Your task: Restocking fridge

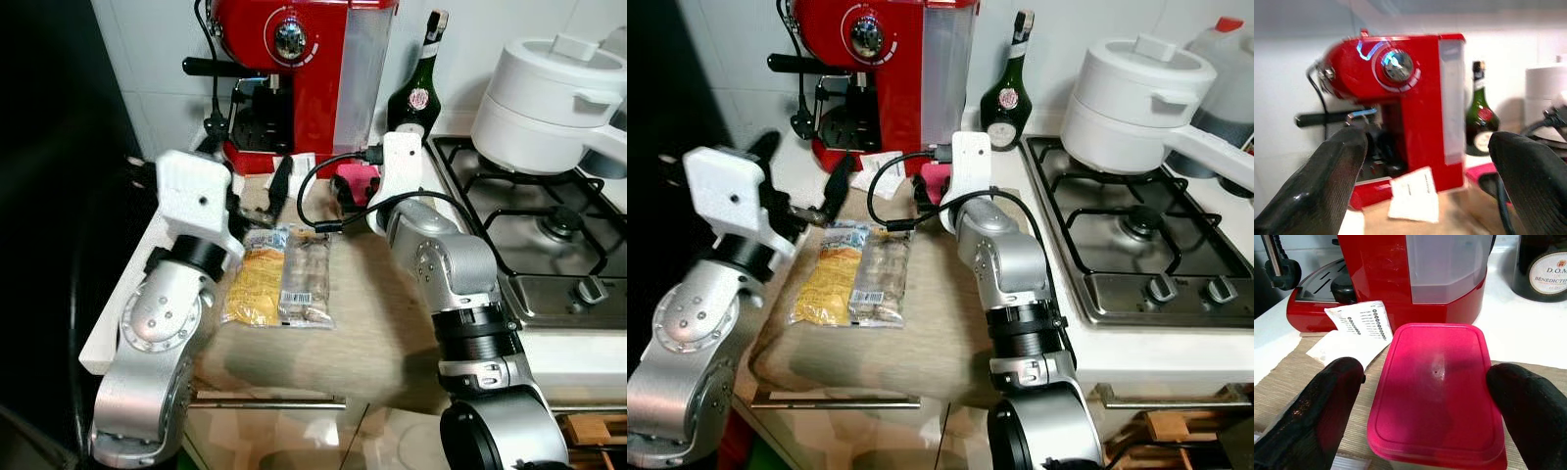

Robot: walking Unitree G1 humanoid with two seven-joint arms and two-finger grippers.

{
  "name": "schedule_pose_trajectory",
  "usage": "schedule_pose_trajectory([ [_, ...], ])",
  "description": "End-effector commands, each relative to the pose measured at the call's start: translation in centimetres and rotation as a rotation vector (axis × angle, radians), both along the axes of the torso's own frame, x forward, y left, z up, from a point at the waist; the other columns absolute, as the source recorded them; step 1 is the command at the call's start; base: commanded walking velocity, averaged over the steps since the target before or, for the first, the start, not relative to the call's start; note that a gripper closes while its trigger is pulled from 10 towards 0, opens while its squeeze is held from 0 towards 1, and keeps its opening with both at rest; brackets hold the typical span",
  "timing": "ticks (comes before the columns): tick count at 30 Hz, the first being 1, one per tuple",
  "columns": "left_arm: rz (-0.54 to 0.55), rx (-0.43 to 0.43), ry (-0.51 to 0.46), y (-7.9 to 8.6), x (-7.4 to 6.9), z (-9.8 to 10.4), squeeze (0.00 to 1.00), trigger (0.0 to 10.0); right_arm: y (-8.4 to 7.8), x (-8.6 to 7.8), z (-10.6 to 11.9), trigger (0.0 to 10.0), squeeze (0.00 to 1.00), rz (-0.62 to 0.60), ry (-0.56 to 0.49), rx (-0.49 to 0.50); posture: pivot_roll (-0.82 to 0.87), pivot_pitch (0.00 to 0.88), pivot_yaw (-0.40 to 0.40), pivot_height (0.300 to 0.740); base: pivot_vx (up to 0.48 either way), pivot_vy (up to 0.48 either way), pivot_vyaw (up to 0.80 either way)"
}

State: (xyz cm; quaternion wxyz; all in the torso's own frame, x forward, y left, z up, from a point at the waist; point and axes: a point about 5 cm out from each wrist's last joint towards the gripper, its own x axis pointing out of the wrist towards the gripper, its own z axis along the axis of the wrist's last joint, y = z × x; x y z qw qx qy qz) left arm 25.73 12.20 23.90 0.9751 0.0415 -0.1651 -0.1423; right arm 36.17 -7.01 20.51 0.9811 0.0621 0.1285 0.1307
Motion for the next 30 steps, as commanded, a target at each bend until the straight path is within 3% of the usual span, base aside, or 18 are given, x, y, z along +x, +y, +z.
schedule_pose_trajectory([
  [1,-0.029,-0.020,0.060,0.0,0.1,-0.8,0.00,10.0,0.1,-0.2,-1.6,10.0,0.00,0.016,0.097,0.006,0.04,0.000,-0.021,0.740,0.000,0.000,0.00],
  [12,-0.062,-0.024,0.101,0.0,0.1,-1.0,0.00,10.0,0.2,-0.4,-2.6,10.0,0.00,0.036,0.140,-0.081,0.04,0.000,-0.032,0.740,0.000,0.000,0.00],
  [20,-0.112,0.000,0.101,-0.6,-0.3,-1.0,0.00,10.0,-0.3,-0.7,-2.7,10.0,0.00,0.050,0.094,-0.170,0.03,0.000,-0.040,0.740,0.000,0.000,0.00],
  [22,-0.114,-0.002,0.103,-0.7,-0.3,-1.1,0.00,10.0,-0.2,-0.9,-2.9,10.0,1.00,0.061,0.098,-0.170,0.03,0.000,-0.041,0.740,0.000,0.000,0.00],
  [30,-0.106,-0.006,0.104,-0.7,-0.2,-1.1,0.00,10.0,-0.4,-1.0,-3.8,10.0,1.00,0.047,0.167,-0.122,0.03,0.000,-0.044,0.740,0.000,0.000,0.00],
])
